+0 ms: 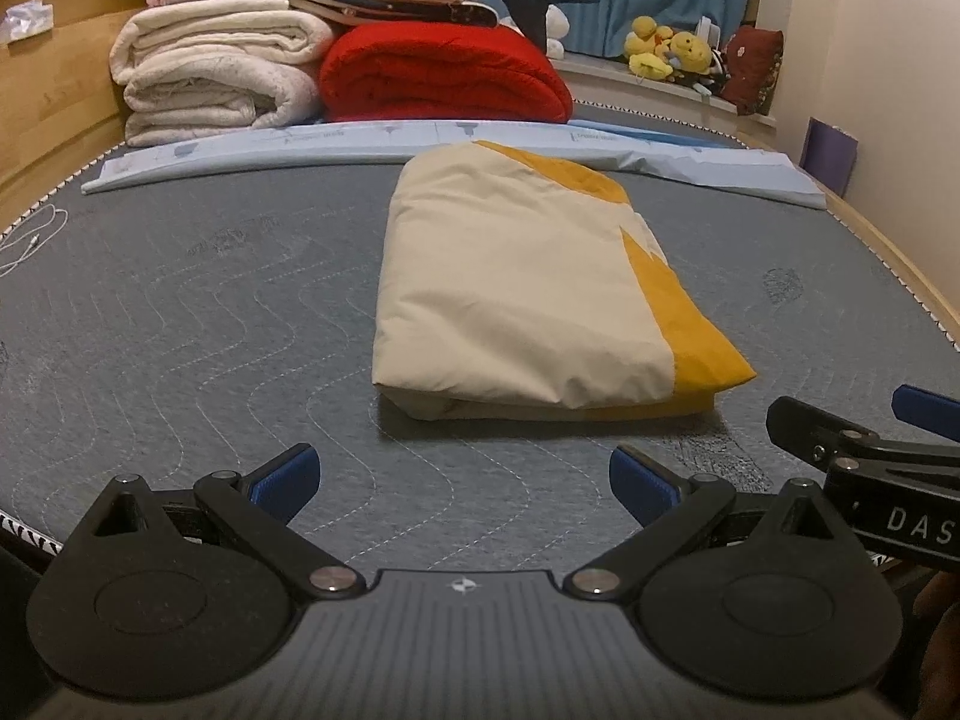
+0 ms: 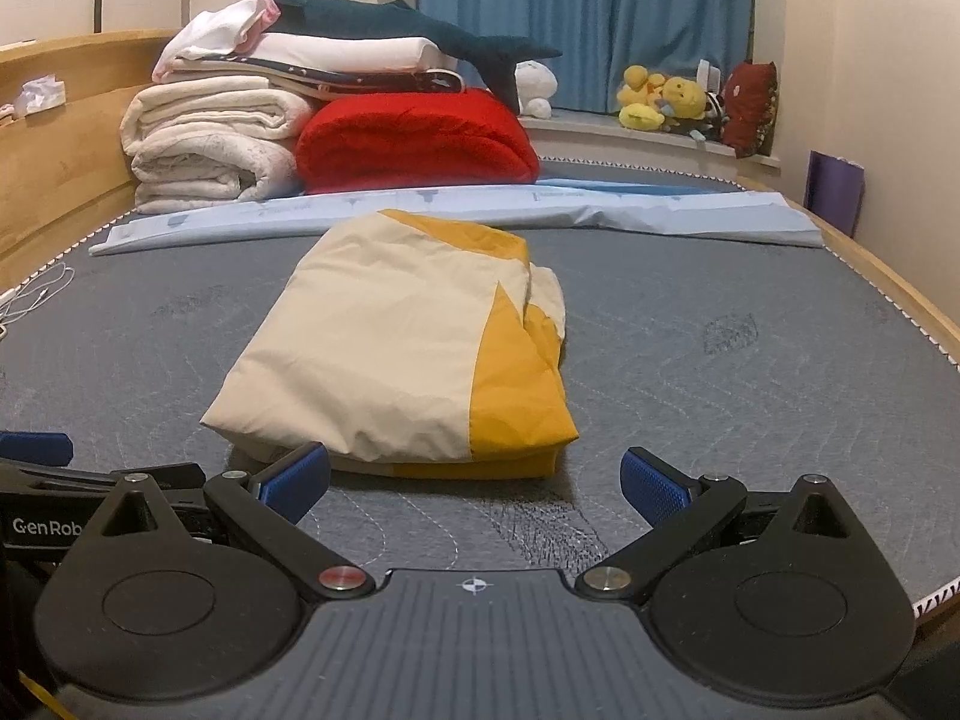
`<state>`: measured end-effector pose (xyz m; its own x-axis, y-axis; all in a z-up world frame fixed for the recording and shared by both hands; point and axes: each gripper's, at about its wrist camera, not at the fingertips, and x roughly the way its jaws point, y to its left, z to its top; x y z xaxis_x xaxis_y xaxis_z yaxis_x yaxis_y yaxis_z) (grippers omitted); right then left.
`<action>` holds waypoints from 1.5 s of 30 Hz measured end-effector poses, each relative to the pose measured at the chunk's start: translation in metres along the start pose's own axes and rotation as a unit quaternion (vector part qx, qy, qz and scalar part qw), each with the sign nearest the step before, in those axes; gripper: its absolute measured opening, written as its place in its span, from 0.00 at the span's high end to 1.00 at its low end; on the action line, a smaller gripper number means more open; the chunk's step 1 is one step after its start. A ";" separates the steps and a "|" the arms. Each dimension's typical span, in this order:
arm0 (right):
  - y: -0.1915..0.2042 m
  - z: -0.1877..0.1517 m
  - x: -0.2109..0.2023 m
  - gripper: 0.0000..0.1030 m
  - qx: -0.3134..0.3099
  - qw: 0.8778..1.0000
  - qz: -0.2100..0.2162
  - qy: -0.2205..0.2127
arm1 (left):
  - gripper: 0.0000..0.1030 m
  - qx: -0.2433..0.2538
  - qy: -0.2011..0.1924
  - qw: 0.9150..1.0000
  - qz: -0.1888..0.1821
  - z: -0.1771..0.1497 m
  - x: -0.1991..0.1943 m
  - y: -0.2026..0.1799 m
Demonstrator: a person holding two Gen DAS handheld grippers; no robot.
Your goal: Fold large clothes
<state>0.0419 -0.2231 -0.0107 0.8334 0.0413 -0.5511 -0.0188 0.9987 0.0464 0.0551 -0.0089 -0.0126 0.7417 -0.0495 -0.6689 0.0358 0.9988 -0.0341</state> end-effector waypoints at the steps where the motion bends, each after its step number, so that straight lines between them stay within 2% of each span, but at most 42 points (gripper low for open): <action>1: 0.000 0.000 0.000 0.01 0.000 1.000 0.000 0.000 | 0.00 0.001 0.000 1.000 0.001 0.000 0.000 0.000; 45: 0.003 -0.007 0.004 0.01 -0.003 1.000 0.001 0.009 | 0.00 0.002 0.009 1.000 -0.002 -0.005 0.008 0.003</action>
<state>0.0416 -0.2199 -0.0185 0.8232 0.0441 -0.5661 -0.0241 0.9988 0.0429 0.0577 -0.0066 -0.0212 0.7295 -0.0542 -0.6818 0.0421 0.9985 -0.0344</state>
